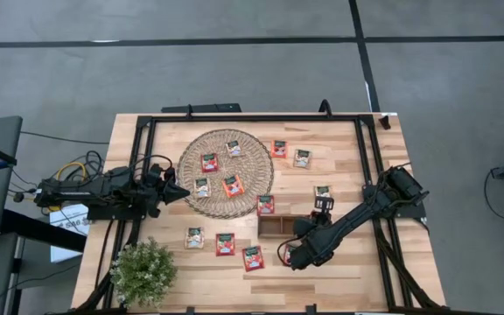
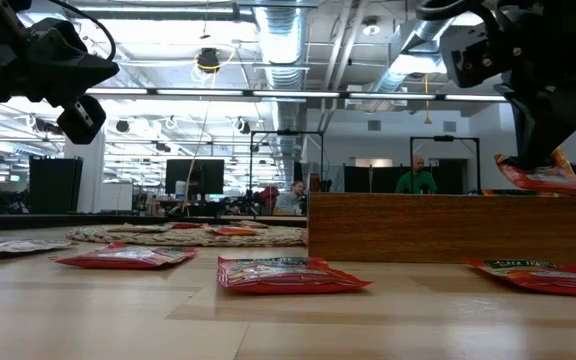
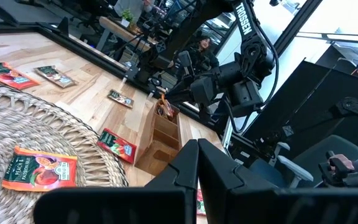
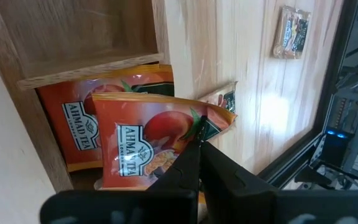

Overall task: Pick & Place Tea
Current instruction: Put the orange tea bag into the right section of the wooden organizer

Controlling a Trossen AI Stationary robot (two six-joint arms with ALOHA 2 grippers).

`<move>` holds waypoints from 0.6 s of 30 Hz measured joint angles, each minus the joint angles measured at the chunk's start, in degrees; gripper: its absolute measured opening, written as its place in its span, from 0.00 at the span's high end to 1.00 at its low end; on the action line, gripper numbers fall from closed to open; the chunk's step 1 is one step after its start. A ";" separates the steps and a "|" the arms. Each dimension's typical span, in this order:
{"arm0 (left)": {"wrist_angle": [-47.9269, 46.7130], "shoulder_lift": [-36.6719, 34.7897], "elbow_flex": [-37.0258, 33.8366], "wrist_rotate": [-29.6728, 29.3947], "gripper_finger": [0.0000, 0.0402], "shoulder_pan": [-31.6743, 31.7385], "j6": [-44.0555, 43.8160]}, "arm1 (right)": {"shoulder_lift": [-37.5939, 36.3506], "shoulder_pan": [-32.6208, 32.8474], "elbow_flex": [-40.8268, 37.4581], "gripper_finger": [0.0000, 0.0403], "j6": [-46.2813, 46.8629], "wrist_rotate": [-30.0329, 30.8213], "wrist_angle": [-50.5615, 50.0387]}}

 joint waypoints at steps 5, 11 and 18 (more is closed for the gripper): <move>0.00 0.00 0.00 0.00 1.00 0.01 0.00 | 0.00 0.00 0.00 1.00 -0.02 0.02 -0.01; 0.00 0.00 0.00 0.00 1.00 -0.01 0.00 | 0.00 0.00 0.00 0.92 -0.10 0.04 -0.25; 0.00 0.00 -0.01 0.00 1.00 0.01 0.00 | 0.00 0.00 0.01 0.78 -0.07 0.07 -0.63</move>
